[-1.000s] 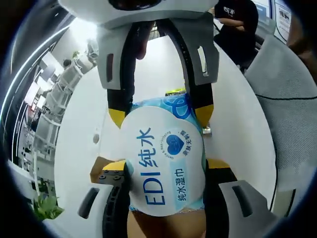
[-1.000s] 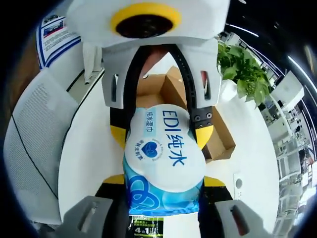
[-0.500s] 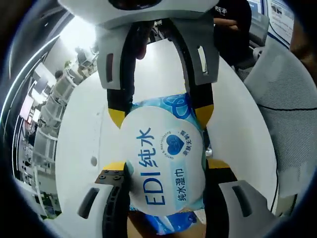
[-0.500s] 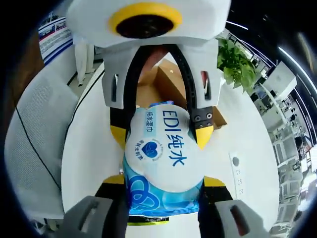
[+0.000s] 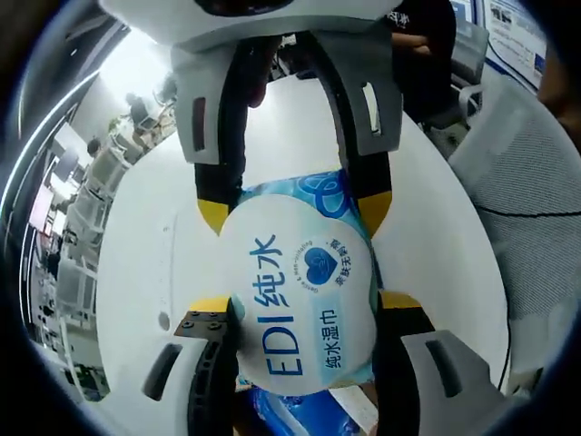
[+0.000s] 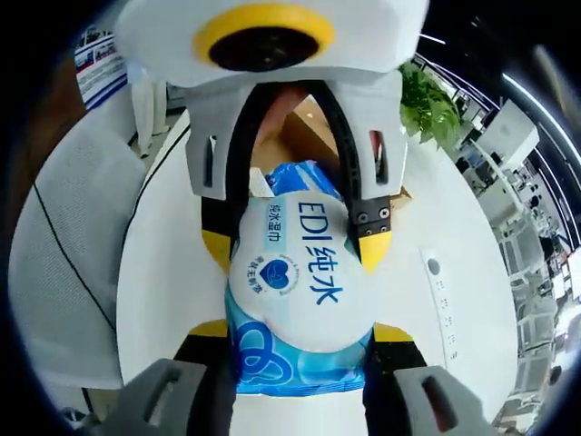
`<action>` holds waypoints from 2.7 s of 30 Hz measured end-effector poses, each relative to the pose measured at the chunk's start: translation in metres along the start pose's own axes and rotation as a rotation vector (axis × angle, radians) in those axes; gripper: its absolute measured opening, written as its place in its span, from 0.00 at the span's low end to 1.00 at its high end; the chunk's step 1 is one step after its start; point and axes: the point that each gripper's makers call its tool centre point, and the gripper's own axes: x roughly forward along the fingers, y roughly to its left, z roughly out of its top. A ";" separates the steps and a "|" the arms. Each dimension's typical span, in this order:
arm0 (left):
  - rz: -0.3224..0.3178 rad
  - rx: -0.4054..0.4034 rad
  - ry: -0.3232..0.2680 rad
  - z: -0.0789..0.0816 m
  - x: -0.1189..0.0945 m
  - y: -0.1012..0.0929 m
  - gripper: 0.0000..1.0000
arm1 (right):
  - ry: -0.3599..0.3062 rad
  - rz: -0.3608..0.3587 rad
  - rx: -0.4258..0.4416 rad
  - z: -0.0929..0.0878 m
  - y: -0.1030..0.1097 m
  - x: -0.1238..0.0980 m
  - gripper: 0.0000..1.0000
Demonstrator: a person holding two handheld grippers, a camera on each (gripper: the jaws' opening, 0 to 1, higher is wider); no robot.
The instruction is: Operate the shoe box by opening the lid, removing the specified soft item, and placing it in the target area until the item is outside and the box remains undamaged.
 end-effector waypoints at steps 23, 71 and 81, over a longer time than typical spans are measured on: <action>-0.041 -0.017 0.006 0.009 0.036 -0.017 0.59 | 0.022 0.045 0.018 -0.035 0.014 0.013 0.53; -0.063 -0.053 0.068 -0.026 0.092 -0.032 0.59 | 0.048 0.094 0.015 -0.067 0.023 0.071 0.53; -0.059 -0.055 0.062 -0.027 0.096 -0.028 0.59 | 0.051 0.091 0.017 -0.069 0.023 0.071 0.54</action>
